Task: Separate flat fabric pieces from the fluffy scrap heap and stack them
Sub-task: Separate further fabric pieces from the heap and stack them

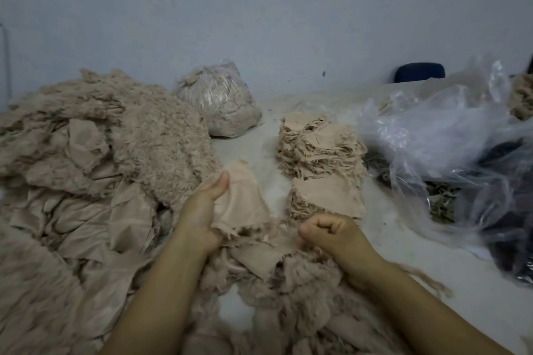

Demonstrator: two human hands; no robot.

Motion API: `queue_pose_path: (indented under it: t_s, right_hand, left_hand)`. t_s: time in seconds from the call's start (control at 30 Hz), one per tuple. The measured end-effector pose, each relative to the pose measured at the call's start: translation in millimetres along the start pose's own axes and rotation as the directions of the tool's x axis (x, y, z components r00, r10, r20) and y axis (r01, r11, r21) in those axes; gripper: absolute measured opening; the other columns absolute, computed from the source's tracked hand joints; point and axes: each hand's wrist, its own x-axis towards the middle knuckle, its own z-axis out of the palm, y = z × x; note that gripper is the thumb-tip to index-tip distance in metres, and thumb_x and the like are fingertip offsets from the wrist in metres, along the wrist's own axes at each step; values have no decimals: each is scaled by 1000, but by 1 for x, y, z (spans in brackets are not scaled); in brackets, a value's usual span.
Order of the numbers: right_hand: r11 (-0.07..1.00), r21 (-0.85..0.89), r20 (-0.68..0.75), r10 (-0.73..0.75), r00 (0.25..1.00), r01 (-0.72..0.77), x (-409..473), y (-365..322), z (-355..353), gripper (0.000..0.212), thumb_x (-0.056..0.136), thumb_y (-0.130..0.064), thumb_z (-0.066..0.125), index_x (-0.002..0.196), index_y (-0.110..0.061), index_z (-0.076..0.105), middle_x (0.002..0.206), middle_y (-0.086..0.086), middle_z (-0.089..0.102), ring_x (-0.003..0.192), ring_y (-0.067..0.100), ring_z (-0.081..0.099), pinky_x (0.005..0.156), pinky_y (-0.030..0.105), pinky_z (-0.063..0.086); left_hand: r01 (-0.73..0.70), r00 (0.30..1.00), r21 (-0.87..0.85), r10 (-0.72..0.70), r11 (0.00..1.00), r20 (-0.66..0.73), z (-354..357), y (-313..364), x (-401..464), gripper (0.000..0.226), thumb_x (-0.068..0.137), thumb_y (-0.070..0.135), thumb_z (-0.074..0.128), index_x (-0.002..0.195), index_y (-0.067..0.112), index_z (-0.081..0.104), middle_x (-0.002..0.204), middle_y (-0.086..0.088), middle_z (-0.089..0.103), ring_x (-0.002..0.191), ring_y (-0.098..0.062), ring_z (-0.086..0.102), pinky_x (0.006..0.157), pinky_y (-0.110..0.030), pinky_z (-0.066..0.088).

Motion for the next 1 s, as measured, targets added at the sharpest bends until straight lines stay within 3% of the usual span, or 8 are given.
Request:
queue_pose_path:
  t_s: [0.13,0.3,0.43,0.57,0.77,0.83,0.93,1.0]
  right_hand:
    - [991,-130,102,-4,995,17,-3,-10,0,59,87,-52,45,76,-2,73,54,-7,64,48,1,56,54,9,42]
    - [994,-112,-42,4,999,-8,4,-13,12,46,69,-60,64,103,-30,67,109,-2,69,97,8,65,80,17,50]
    - [964,263,-120,3,993,29,10,-17,13,23,77,-29,70,90,-10,71,86,7,73,79,21,67,69,28,54]
    - [987,96,-388,-84,918,131,28,-23,0,11,91,-19,61,84,-13,66,71,1,66,66,15,61,60,30,49]
    - [979,-198,-547,-146,824,42,59,-27,-35,30,95,-30,56,67,-19,59,55,-12,57,50,-2,49,45,14,35]
    - [942,-330,-580,-153,801,-59,70,-24,-49,26,93,-32,56,70,-21,59,67,-9,60,66,5,56,52,20,36]
    - [810,-523,-553,-84,829,-266,75,-18,-62,23,91,-38,53,96,-18,62,98,6,66,91,24,58,68,29,37]
    - [551,-739,-503,-68,862,-388,69,-14,-67,42,90,-48,52,121,-20,52,117,10,59,102,30,58,74,33,40]
  left_hand:
    - [56,992,141,-72,988,106,7,-5,-10,38,73,23,67,106,6,68,97,-16,71,77,-26,68,71,-34,54]
    - [-50,957,297,-39,953,287,25,-17,-23,41,75,19,66,103,-11,62,88,-26,66,68,-28,65,59,-31,56]
    - [-216,917,504,-3,837,398,26,-22,-22,41,67,32,76,92,1,70,89,-18,72,75,-24,67,62,-28,55]
    - [-289,921,721,-24,630,389,27,-21,-6,47,56,39,78,83,1,71,72,-13,61,64,-21,52,58,-29,40]
    - [-193,953,484,46,854,300,51,-28,29,28,81,29,66,66,7,57,52,-3,47,39,-7,33,37,-16,27]
    - [-148,962,497,7,855,274,59,-37,38,33,91,25,59,66,6,54,50,-5,43,35,-8,31,35,-15,25]
    - [-131,980,744,-29,655,198,62,-48,46,22,96,27,54,88,6,56,55,0,55,39,-9,38,39,-18,29]
    - [-202,979,897,64,393,193,56,-51,45,19,94,34,55,103,17,51,70,1,58,53,-12,46,48,-25,33]
